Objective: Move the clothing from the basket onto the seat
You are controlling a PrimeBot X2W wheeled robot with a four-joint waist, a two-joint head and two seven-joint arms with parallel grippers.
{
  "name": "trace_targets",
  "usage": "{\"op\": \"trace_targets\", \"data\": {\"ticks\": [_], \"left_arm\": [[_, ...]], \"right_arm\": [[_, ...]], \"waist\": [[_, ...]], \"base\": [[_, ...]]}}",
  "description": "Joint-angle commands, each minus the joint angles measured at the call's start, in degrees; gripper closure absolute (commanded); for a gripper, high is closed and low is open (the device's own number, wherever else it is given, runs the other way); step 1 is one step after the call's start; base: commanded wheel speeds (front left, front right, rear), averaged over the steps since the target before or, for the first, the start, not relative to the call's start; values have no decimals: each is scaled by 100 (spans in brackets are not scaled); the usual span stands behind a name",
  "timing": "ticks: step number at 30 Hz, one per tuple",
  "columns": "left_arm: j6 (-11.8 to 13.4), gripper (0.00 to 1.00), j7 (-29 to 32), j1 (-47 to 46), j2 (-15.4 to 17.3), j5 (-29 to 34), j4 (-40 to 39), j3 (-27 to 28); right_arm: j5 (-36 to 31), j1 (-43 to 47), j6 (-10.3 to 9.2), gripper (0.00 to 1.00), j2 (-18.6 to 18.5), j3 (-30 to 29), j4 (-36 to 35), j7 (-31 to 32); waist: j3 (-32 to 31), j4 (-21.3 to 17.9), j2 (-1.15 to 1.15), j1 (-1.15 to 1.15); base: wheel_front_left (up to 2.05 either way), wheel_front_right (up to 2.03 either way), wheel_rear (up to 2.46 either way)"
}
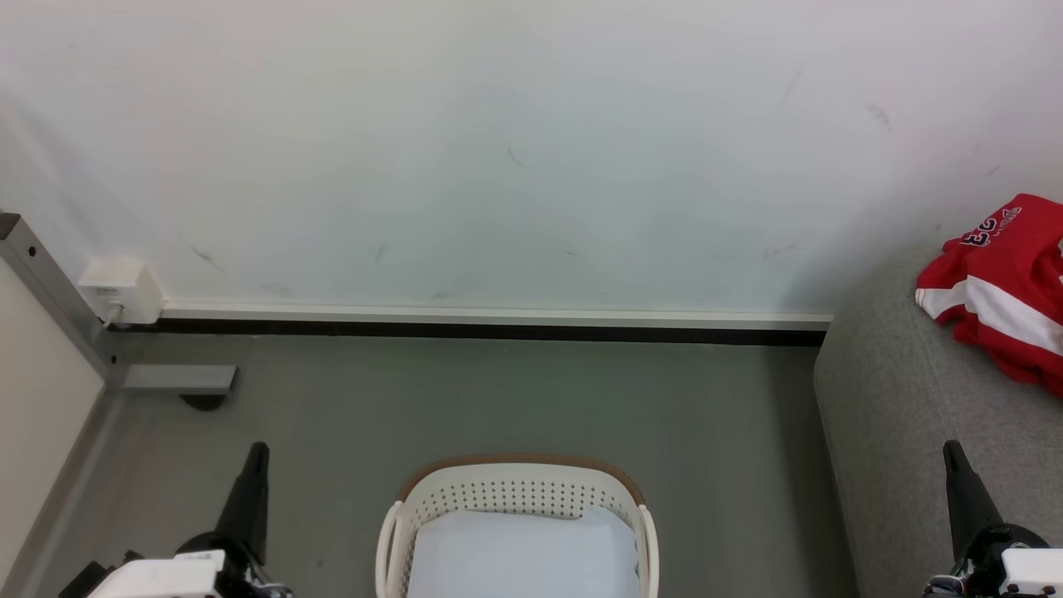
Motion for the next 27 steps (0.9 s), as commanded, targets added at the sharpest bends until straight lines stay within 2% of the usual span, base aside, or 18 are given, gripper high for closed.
{"op": "trace_targets", "data": {"ticks": [1,27], "left_arm": [[-27,100,22,-38,12,-79,-17,13],[-27,100,21,-38,12,-79,-17,12]], "right_arm": [[11,-74,-12,100,-9,-20,16,17],[12,-74,-12,100,-9,-19,16,16]], "waist": [[0,0,0,0],[0,0,0,0]], "base": [[0,0,0],[0,0,0]]}}
